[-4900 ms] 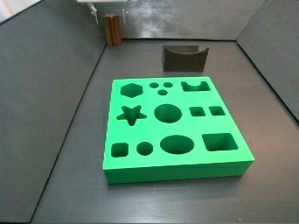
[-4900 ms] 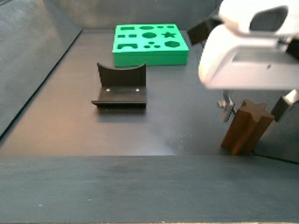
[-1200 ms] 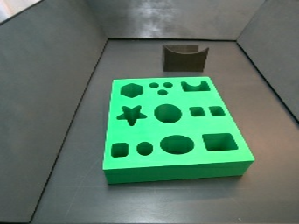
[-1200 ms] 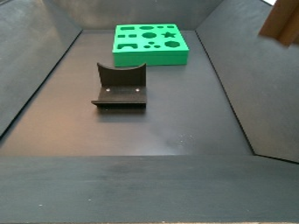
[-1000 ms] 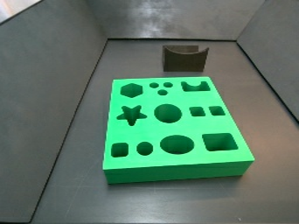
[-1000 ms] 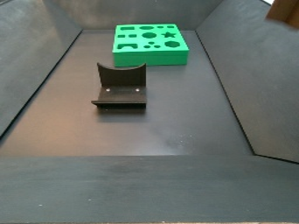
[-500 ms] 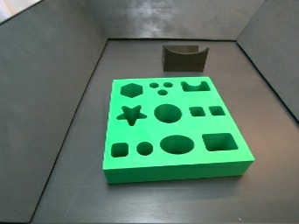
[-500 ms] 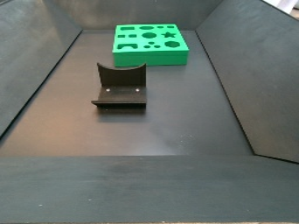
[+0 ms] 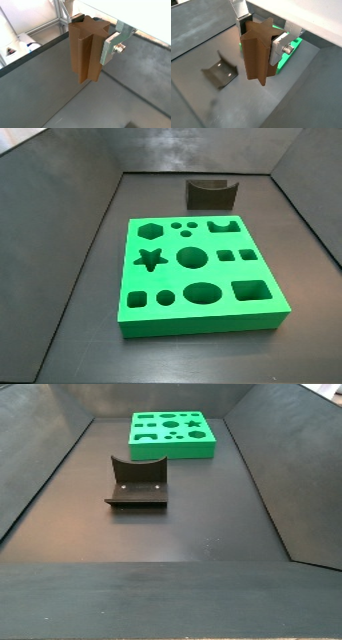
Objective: Pick up the star object. Move up. Move to above the board. Insert the star object.
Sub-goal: Move to above the board.
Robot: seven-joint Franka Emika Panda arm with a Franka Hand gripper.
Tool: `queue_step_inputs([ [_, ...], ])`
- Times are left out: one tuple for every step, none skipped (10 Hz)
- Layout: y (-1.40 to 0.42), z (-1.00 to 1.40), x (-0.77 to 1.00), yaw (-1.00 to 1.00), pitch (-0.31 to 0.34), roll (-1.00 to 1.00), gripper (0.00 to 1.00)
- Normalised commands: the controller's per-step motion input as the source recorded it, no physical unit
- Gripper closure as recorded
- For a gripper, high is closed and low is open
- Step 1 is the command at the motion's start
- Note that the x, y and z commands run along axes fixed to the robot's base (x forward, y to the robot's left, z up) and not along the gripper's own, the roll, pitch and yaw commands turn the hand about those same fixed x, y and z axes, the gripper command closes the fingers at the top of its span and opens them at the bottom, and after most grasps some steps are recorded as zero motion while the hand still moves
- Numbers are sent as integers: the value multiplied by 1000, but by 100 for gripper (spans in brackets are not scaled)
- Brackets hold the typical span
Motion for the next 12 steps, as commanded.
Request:
queue_step_inputs([
  [-1000,-7,309,11,97,-9,100],
  [-1000,-7,314,8,97,-14,100],
  [-1000,-5,321,9,95,-16,100],
  [-1000,-2,326,6,90,-5,100],
  [-1000,0,333,11,89,-8,100],
  [-1000,1,338,6,90,-1,100],
  [-1000,4,358,8,91,4,100],
  [-1000,5,366,8,92,6,100],
  [-1000,10,389,10,96,0,100],
  [-1000,16,403,11,97,9,100],
  [-745,15,339,9,103,32,100],
  [-563,16,284,8,105,43,100],
])
